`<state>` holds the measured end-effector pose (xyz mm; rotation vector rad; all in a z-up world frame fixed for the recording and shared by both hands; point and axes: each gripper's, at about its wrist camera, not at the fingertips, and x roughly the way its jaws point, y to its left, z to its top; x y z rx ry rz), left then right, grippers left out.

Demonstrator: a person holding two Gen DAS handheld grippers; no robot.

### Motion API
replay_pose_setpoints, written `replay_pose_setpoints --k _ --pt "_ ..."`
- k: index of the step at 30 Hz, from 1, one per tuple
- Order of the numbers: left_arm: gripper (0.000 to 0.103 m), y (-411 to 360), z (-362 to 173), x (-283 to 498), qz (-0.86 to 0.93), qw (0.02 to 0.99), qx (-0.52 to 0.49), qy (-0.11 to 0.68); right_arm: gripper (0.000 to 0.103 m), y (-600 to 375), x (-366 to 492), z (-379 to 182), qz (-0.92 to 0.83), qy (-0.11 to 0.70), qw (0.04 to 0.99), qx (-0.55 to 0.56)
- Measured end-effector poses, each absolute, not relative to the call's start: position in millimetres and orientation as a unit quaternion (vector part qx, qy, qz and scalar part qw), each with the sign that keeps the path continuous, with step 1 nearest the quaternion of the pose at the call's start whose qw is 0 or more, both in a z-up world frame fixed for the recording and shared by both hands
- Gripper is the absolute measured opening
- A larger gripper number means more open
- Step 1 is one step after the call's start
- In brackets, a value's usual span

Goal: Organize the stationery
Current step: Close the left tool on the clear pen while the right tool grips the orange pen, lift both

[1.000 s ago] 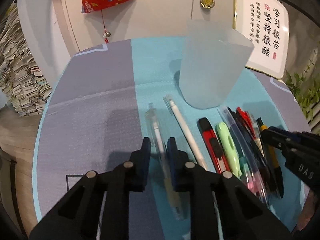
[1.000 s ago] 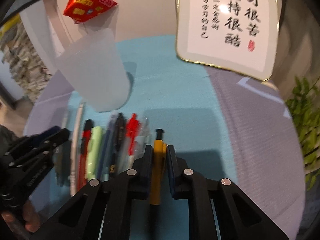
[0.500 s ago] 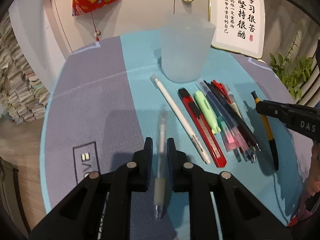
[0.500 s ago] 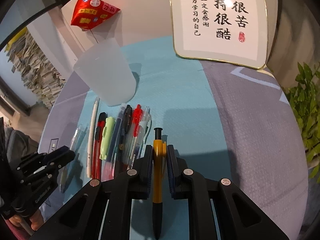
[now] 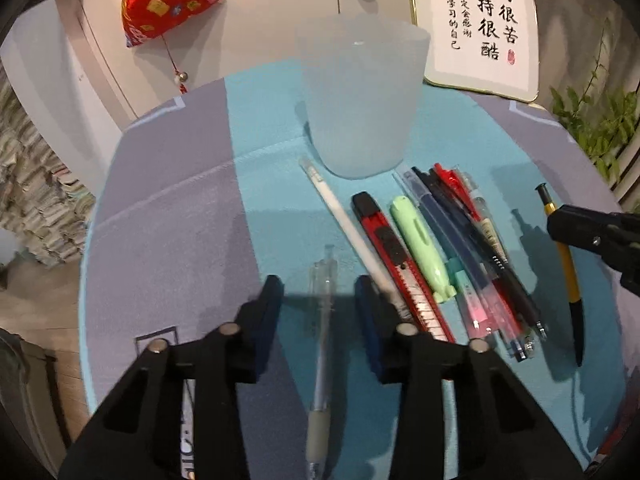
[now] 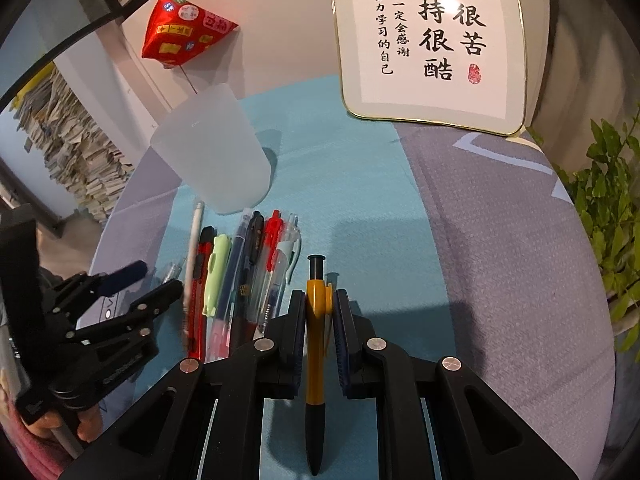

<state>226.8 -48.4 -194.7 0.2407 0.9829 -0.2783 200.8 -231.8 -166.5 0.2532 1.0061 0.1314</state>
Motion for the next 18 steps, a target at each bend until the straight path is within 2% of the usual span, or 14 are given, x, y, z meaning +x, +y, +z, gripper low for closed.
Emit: replay_pose_setpoints --k 7,8,9,10,18 --pt "0.03 -50 -195 233 -0.147 0.864 0.113 0.469 0.015 -231 201 -167 0.064 0.483 0.865 0.124" --pt "0.028 -52 -196 236 -0.15 0.865 0.113 0.465 0.015 -231 201 -167 0.064 0.483 0.864 0.124" --pt "0.016 -53 -196 238 -0.155 0.865 0.11 0.465 0.015 -231 201 -166 0.065 0.483 0.864 0.124" --pt "0.013 -54 -196 239 -0.166 0.862 0.103 0.468 0.015 -230 201 -166 0.065 0.484 0.864 0.123" --pt "0.012 -53 -168 221 -0.156 0.88 0.099 0.438 0.015 -232 194 -152 0.063 0.472 0.871 0.12"
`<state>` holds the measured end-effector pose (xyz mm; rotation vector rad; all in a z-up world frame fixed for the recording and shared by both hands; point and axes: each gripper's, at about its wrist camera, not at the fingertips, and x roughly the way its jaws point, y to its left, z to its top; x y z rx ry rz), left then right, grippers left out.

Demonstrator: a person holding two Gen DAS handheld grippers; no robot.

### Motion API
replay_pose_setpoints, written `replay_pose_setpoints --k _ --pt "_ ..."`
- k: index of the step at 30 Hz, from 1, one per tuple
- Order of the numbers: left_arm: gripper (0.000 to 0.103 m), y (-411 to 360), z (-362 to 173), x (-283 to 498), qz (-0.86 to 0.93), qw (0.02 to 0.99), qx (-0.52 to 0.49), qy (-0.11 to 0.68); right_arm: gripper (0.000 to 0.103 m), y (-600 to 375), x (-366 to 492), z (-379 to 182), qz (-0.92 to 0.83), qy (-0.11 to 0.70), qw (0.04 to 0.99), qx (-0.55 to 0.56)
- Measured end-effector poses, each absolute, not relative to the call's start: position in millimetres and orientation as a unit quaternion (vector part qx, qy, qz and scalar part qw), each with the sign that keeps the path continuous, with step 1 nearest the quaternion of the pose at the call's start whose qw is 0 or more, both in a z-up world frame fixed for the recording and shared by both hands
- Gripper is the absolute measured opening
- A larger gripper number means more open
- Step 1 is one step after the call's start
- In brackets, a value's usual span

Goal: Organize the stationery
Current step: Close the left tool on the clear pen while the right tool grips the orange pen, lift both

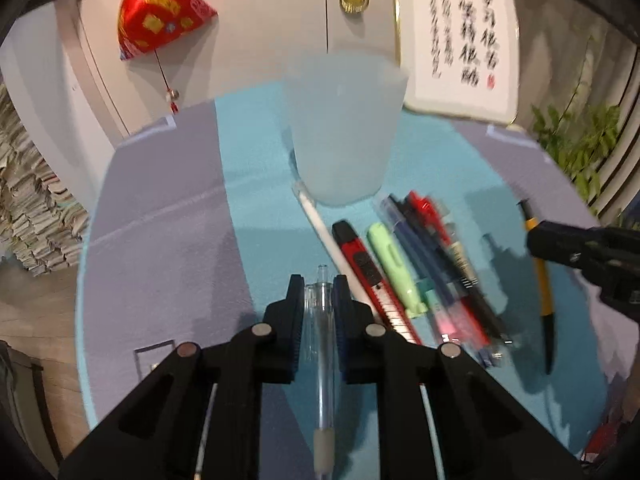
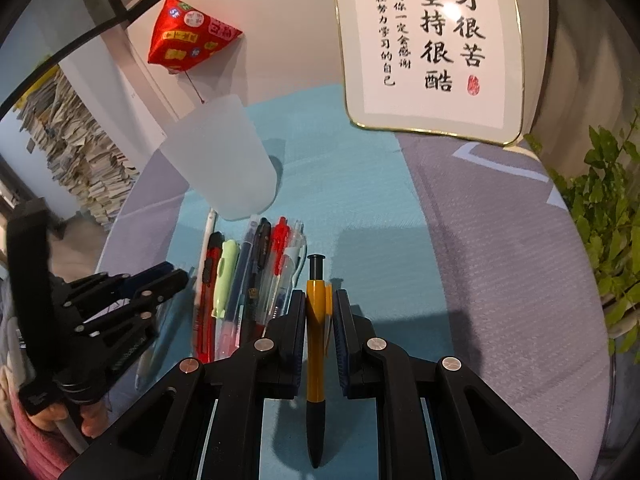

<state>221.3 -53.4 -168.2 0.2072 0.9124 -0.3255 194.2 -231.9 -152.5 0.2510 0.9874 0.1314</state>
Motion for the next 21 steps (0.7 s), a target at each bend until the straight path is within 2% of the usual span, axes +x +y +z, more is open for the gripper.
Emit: replay_pose_setpoints --k 7,21 --pt "0.012 -47 -121 192 -0.156 0.906 0.093 0.381 0.015 -228 180 -132 0.07 0.452 0.881 0.12" --pt "0.012 -40 -75 172 -0.155 0.929 0.078 0.326 0.015 -215 154 -86 0.079 0.393 0.911 0.097"
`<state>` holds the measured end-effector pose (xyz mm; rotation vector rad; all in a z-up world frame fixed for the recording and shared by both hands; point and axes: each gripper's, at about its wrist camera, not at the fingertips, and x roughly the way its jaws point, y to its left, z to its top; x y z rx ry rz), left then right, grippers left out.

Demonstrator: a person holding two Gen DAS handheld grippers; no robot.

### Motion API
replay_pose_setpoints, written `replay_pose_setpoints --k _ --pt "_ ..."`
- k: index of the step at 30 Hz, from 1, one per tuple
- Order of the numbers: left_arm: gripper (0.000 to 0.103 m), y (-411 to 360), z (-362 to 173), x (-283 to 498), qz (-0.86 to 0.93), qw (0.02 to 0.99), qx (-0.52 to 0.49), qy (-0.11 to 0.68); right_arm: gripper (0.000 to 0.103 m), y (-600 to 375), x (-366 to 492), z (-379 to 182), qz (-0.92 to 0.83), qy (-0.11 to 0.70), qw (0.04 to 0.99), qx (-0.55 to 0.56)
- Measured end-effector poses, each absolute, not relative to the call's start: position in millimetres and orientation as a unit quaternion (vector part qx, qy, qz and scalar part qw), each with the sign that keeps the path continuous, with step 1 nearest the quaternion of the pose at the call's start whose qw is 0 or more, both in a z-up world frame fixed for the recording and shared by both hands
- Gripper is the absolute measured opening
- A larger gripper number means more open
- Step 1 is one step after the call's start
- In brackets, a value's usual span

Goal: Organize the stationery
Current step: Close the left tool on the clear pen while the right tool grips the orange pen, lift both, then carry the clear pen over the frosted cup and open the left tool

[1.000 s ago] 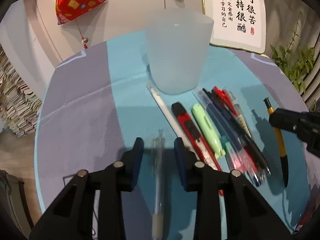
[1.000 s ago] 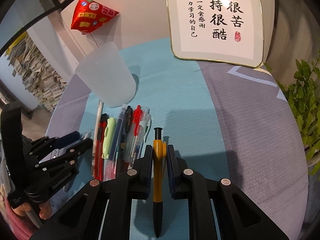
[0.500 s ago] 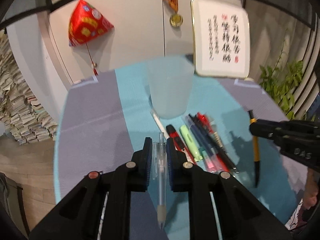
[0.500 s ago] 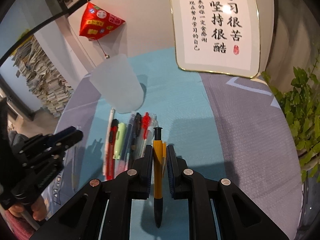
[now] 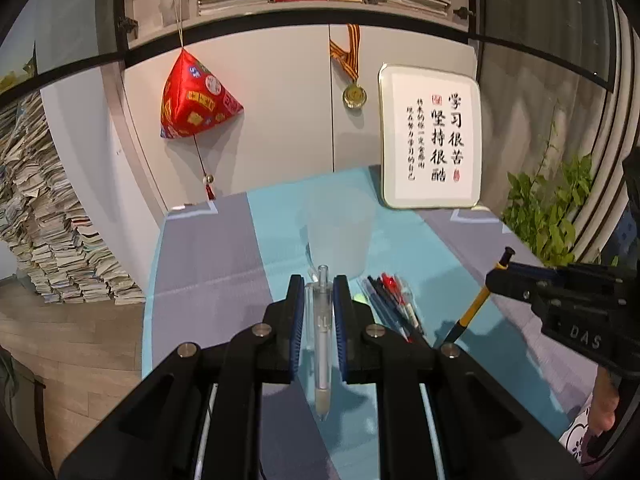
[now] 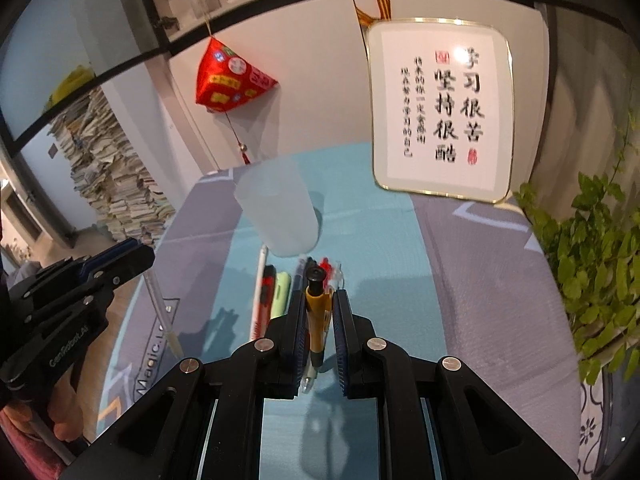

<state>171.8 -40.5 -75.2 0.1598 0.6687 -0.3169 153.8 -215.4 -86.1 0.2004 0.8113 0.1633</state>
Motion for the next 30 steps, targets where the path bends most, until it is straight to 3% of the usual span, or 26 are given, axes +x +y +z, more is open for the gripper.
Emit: replay_pose_setpoints --k 22,30 --pt "0.013 -57 -11 237 -0.155 0.957 0.018 0.244 0.015 -245 184 -52 0.033 0.35 0.931 0.1" --pt "0.013 -68 -14 269 -0.152 0.961 0.004 0.23 0.015 -249 197 -55 0.032 0.354 0.929 0.106"
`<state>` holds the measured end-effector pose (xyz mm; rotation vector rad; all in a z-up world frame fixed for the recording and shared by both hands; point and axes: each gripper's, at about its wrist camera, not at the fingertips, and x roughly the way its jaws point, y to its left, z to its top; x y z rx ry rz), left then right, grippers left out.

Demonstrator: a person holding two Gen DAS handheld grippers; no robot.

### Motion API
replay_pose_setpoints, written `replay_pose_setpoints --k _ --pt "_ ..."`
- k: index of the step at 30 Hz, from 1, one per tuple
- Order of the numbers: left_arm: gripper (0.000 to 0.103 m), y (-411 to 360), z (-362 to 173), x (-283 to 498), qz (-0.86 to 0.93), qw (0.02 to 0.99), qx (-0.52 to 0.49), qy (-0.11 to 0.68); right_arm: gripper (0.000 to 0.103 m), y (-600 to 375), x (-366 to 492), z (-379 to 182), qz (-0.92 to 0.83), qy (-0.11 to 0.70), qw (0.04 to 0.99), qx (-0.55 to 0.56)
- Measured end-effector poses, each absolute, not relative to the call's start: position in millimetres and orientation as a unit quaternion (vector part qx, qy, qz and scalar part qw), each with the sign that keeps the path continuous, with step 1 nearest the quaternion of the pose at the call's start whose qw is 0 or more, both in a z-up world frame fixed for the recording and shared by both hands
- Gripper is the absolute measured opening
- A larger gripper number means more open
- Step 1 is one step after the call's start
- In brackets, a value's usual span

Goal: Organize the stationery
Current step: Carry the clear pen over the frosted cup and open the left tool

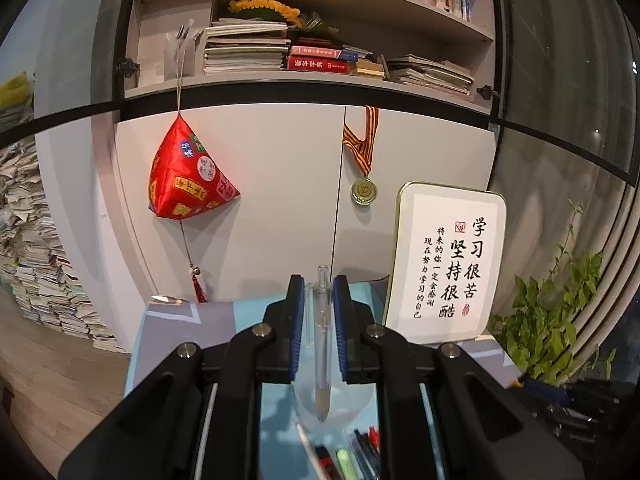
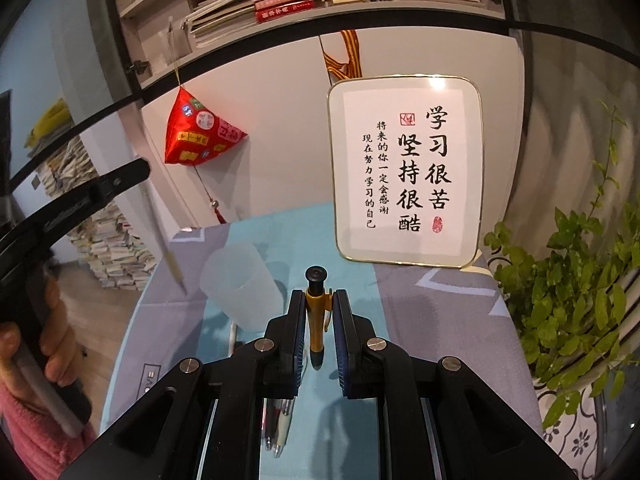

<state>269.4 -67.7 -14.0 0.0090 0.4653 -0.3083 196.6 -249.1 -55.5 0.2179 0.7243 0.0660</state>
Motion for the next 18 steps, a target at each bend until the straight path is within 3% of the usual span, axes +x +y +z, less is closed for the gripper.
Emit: replay_pose_setpoints --k 18 --pt "0.013 -64 -67 298 -0.13 0.952 0.001 0.279 0.015 -256 202 -60 0.028 0.357 0.927 0.112"
